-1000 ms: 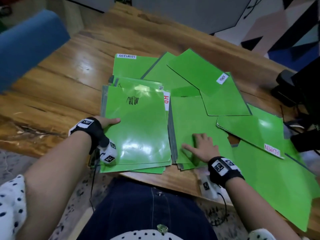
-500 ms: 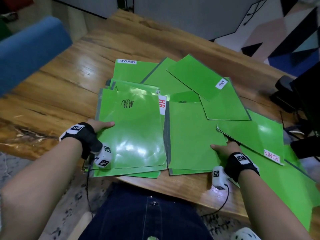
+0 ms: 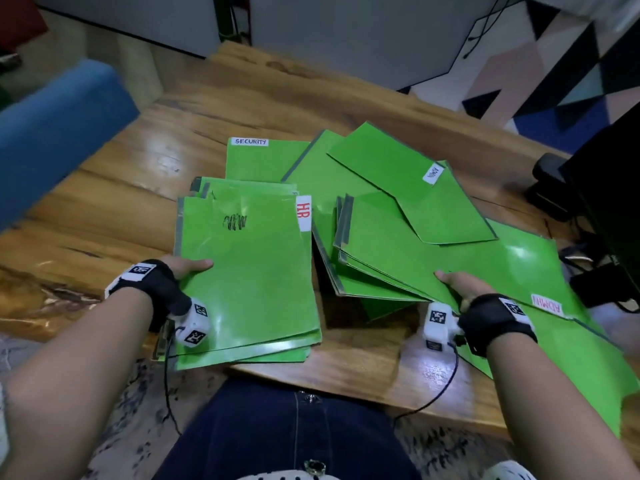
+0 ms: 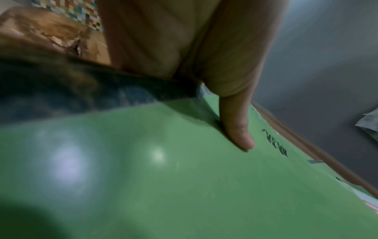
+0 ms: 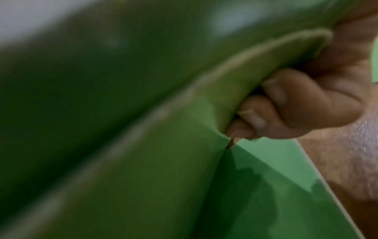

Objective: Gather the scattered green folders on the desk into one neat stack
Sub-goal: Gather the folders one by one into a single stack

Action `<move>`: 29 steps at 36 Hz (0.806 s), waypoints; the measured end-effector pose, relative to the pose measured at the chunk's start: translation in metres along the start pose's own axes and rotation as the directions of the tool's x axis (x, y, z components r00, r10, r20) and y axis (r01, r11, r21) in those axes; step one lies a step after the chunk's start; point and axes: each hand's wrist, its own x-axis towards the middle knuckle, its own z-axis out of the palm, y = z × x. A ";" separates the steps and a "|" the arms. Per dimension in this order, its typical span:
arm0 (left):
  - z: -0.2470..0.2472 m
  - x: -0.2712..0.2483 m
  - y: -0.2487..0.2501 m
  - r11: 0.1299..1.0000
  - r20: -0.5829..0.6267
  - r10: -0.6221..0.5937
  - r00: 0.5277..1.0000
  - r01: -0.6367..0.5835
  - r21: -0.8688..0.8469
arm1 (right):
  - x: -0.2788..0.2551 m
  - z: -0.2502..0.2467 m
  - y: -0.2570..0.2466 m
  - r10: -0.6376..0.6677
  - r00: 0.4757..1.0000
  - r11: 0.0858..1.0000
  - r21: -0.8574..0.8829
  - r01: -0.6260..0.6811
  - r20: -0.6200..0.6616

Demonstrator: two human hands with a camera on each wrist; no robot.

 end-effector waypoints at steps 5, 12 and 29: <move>0.003 0.004 -0.001 1.000 0.028 0.024 0.999 -0.024 0.007 | -0.012 -0.013 -0.017 -0.004 0.999 0.986 0.165 0.010 -0.041; -0.003 0.005 -0.003 0.999 0.064 0.039 0.997 -0.041 0.034 | -0.055 -0.006 -0.046 -0.033 0.999 0.955 0.295 0.035 -0.010; -0.004 0.057 -0.019 0.976 0.150 0.210 0.966 -0.196 -0.099 | -0.090 0.148 -0.030 -0.313 0.946 0.894 -0.362 0.262 -0.088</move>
